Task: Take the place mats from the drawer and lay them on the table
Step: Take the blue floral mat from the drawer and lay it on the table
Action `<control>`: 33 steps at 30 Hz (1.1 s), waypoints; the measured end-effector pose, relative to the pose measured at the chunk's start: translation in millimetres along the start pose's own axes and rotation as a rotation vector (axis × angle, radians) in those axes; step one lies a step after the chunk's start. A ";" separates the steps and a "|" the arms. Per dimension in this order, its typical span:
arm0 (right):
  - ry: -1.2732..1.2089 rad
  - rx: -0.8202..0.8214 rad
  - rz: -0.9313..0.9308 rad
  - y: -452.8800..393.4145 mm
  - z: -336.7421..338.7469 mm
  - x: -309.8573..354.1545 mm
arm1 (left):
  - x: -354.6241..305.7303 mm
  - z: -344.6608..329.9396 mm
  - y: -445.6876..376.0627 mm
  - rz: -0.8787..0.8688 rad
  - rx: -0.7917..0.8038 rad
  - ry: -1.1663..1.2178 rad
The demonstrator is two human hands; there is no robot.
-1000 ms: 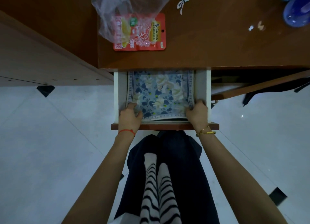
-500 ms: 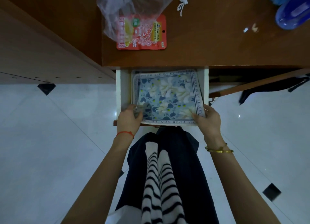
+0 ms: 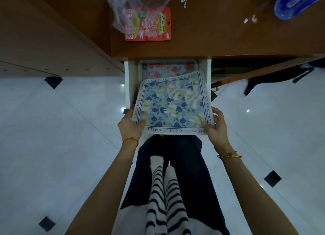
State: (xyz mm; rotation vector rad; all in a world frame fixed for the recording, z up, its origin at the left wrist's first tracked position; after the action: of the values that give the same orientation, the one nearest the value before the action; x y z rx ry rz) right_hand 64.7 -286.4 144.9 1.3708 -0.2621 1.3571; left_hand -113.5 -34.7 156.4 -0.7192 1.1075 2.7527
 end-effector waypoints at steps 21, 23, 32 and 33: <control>-0.024 0.038 0.116 53.2 16.2 52.3 | -7.5 44.5 66.1 -0.089 0.196 0.296; -0.040 0.022 0.163 67.5 27.9 76.2 | -22.4 63.7 85.7 -0.125 0.172 0.315; -0.082 0.034 0.333 158.6 74.0 179.6 | -71.5 154.4 190.1 -0.265 0.122 0.400; -0.091 0.035 0.346 169.9 78.6 187.5 | -72.2 162.0 201.8 -0.274 0.118 0.415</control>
State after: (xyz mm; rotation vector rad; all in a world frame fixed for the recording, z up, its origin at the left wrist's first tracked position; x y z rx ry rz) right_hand 33.6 -308.9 407.1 1.4650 -0.5593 1.5895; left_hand -163.6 -67.1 418.4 -1.3538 1.1219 2.3469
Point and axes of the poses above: each hand's wrist, its own y-axis away from the middle knuckle, its own z-axis out of the back of the hand, x = y × z, the point moved 4 cm from there along -y, towards the middle knuckle, and after that the axes turned 6 degrees about z, right-handed, at the moved point
